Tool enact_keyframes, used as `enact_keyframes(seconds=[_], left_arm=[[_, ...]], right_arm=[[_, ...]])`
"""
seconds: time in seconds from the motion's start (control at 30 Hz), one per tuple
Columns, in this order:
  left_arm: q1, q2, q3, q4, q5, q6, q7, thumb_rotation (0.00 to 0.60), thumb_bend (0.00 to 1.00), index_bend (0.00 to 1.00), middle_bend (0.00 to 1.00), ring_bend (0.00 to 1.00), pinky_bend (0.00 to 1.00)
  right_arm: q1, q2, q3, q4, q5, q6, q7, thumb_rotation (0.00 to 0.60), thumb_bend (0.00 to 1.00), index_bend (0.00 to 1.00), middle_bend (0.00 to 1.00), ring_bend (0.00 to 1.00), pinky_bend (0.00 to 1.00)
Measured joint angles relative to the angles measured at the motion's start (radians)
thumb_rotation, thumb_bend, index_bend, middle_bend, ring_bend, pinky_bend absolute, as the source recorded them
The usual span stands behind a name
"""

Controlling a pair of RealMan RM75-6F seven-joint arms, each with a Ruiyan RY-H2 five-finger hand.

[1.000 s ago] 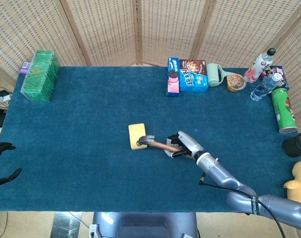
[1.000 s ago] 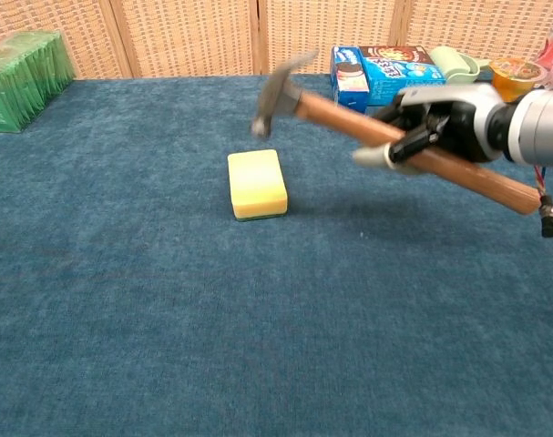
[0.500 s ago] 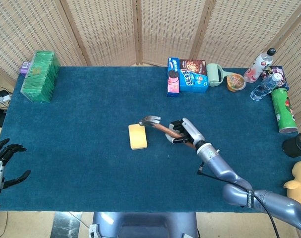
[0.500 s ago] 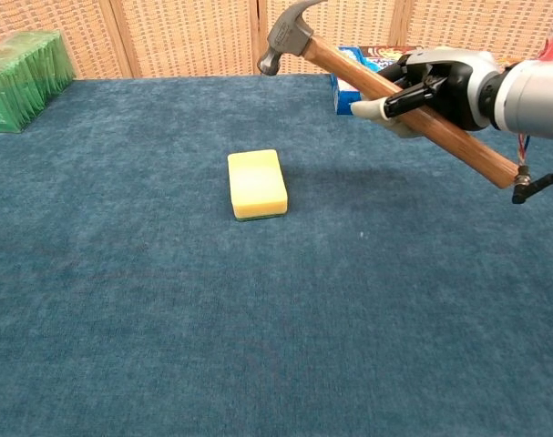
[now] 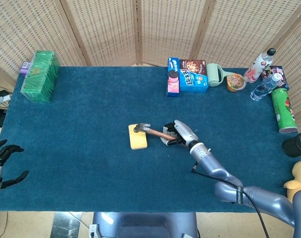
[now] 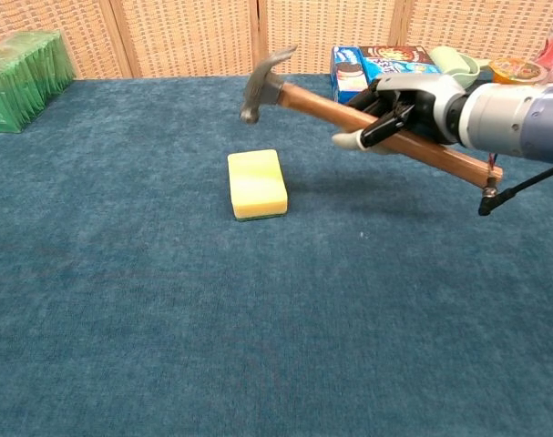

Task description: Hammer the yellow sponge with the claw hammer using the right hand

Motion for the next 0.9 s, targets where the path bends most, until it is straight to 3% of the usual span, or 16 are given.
enact_keyframes(seconds=[0.17, 0.37, 0.5, 0.57, 0.73, 0.9], left_arm=[[0.008, 0.005, 0.002, 0.006, -0.005, 0.006, -0.012, 0.600, 0.22, 0.32, 0.29, 0.11, 0.10], [0.012, 0.007, 0.000, 0.018, -0.013, 0.008, -0.026, 0.600, 0.22, 0.32, 0.29, 0.11, 0.10], [0.009, 0.005, -0.001, 0.022, -0.010, 0.006, -0.032, 0.600, 0.22, 0.32, 0.29, 0.11, 0.10], [0.007, 0.004, -0.001, 0.025, -0.008, 0.004, -0.033, 0.600, 0.22, 0.32, 0.29, 0.11, 0.10], [0.001, -0.001, -0.003, 0.026, 0.000, 0.000, -0.037, 0.600, 0.22, 0.32, 0.29, 0.11, 0.10], [-0.002, -0.003, -0.001, 0.021, 0.005, -0.003, -0.030, 0.600, 0.22, 0.32, 0.29, 0.11, 0.10]], right_arm=[[0.050, -0.049, -0.032, 0.054, 0.038, 0.000, -0.165, 0.600, 0.49, 0.87, 1.00, 1.00, 1.00], [0.115, -0.111, -0.093, 0.126, 0.117, 0.026, -0.465, 0.600, 0.49, 0.88, 1.00, 1.00, 1.00], [0.153, -0.148, -0.126, 0.146, 0.221, 0.066, -0.668, 0.600, 0.49, 0.89, 1.00, 1.00, 1.00], [0.162, -0.154, -0.128, 0.138, 0.270, 0.092, -0.712, 0.600, 0.49, 0.88, 1.00, 1.00, 1.00], [0.151, -0.112, -0.080, 0.035, 0.339, 0.090, -0.661, 0.600, 0.49, 0.89, 1.00, 1.00, 1.00], [0.111, -0.009, 0.008, -0.080, 0.375, -0.036, -0.460, 0.600, 0.49, 0.89, 1.00, 1.00, 1.00]])
